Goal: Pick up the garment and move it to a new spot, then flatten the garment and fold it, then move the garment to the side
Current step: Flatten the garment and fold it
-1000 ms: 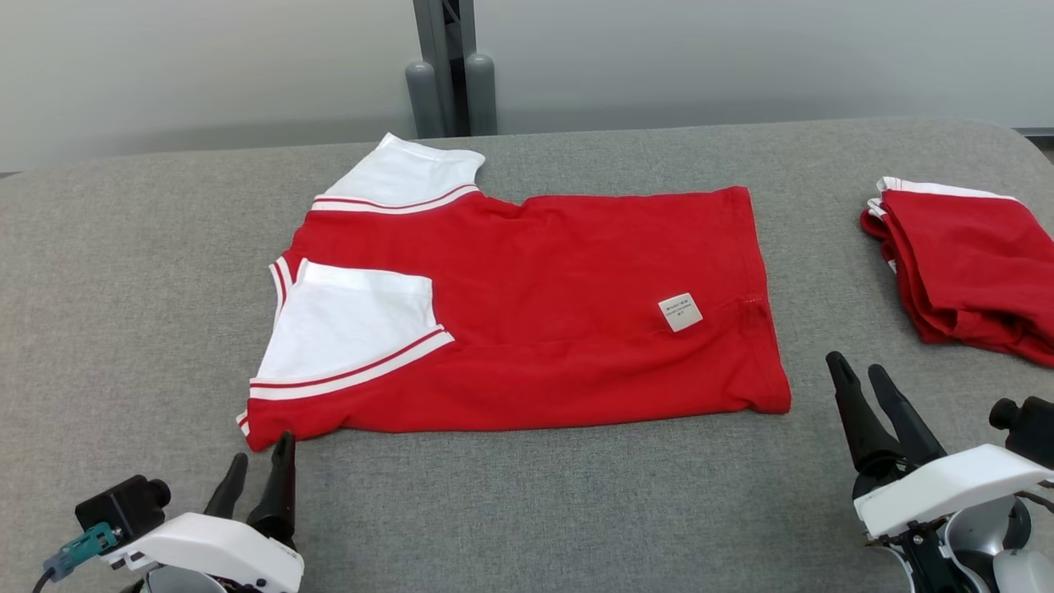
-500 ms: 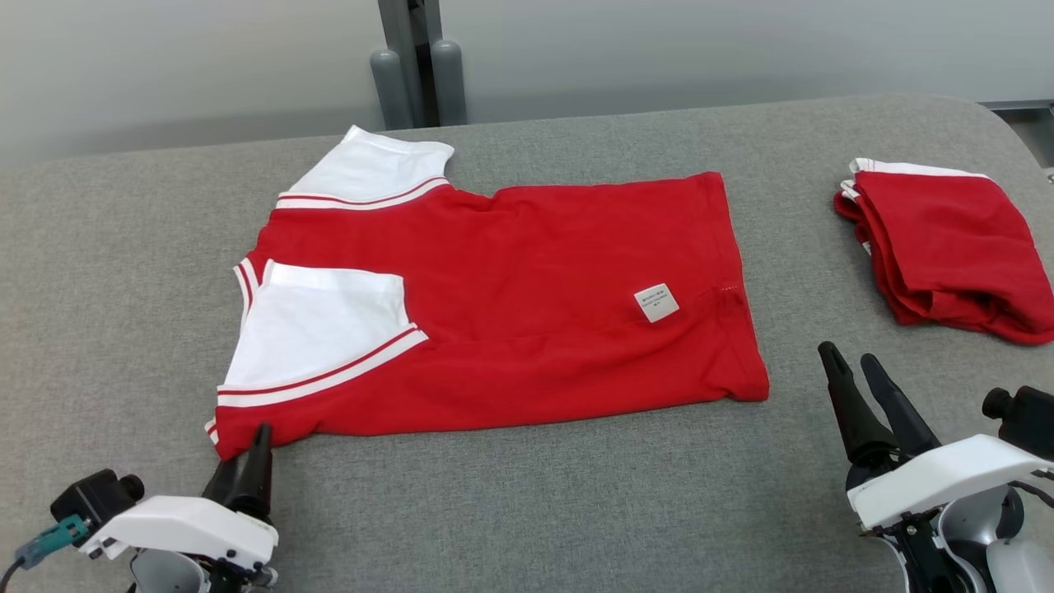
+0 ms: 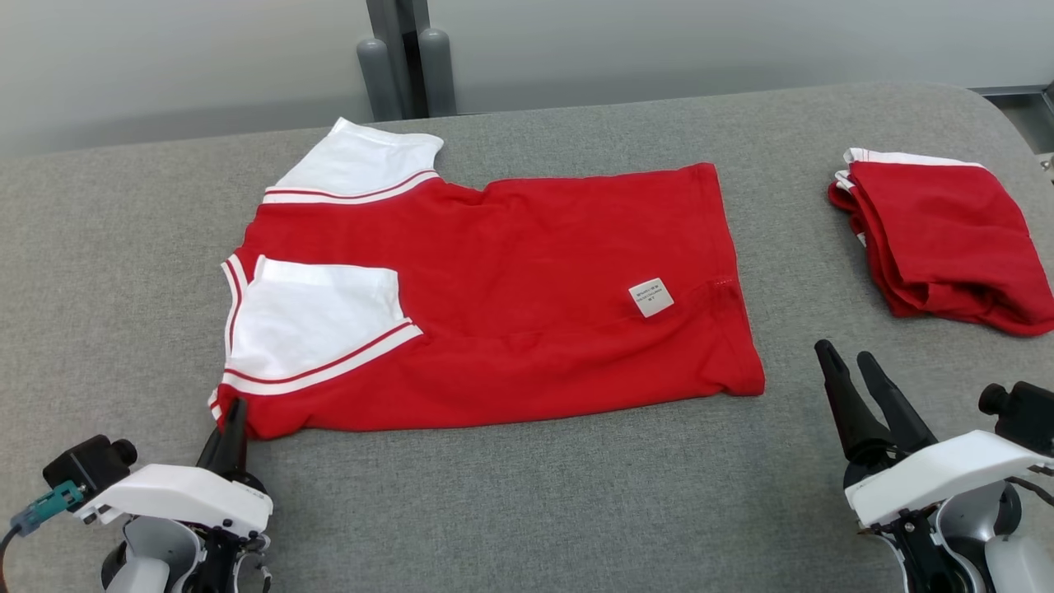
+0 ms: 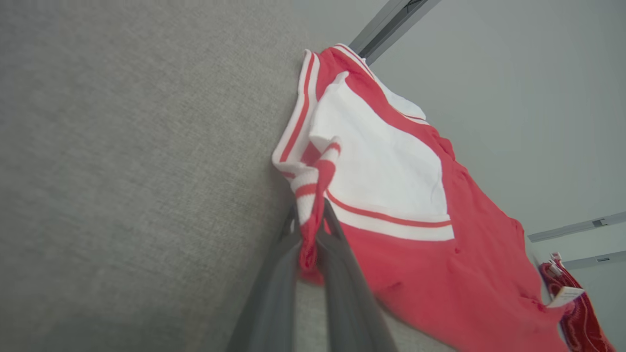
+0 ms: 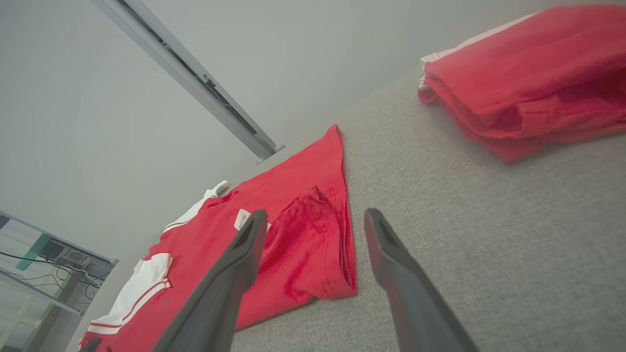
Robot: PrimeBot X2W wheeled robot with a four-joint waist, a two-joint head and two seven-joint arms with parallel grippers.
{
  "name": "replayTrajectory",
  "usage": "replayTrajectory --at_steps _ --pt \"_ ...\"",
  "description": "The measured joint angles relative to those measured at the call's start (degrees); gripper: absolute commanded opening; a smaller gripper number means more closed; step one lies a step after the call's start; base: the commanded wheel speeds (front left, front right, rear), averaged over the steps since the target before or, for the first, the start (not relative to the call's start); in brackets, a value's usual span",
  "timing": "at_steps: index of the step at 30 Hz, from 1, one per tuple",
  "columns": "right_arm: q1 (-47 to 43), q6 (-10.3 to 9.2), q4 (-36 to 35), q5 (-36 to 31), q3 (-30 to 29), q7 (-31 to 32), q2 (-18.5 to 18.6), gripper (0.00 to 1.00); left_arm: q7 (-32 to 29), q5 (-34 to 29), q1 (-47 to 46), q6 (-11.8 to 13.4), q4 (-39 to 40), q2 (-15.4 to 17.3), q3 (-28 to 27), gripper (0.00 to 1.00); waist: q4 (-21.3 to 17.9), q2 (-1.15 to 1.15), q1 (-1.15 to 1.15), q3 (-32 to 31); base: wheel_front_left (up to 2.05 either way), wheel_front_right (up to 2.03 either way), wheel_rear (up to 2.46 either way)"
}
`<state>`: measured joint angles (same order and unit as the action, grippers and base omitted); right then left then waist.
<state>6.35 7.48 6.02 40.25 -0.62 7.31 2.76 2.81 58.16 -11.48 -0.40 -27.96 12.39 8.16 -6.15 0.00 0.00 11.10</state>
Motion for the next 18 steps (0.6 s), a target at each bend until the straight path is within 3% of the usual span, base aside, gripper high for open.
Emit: replayTrajectory --at_steps 8,18 --pt "-0.2 0.00 2.9 0.0 -0.5 2.2 0.0 1.00 1.8 -2.8 -0.1 0.1 3.2 1.6 1.1 0.00 0.9 0.00 0.00 -0.1 0.00 0.00 0.00" --pt "2.2 0.00 11.6 0.6 0.8 2.5 0.0 1.00 1.5 -4.1 3.0 2.7 10.3 1.9 2.1 0.00 2.8 0.00 0.00 0.4 0.00 0.00 0.00"
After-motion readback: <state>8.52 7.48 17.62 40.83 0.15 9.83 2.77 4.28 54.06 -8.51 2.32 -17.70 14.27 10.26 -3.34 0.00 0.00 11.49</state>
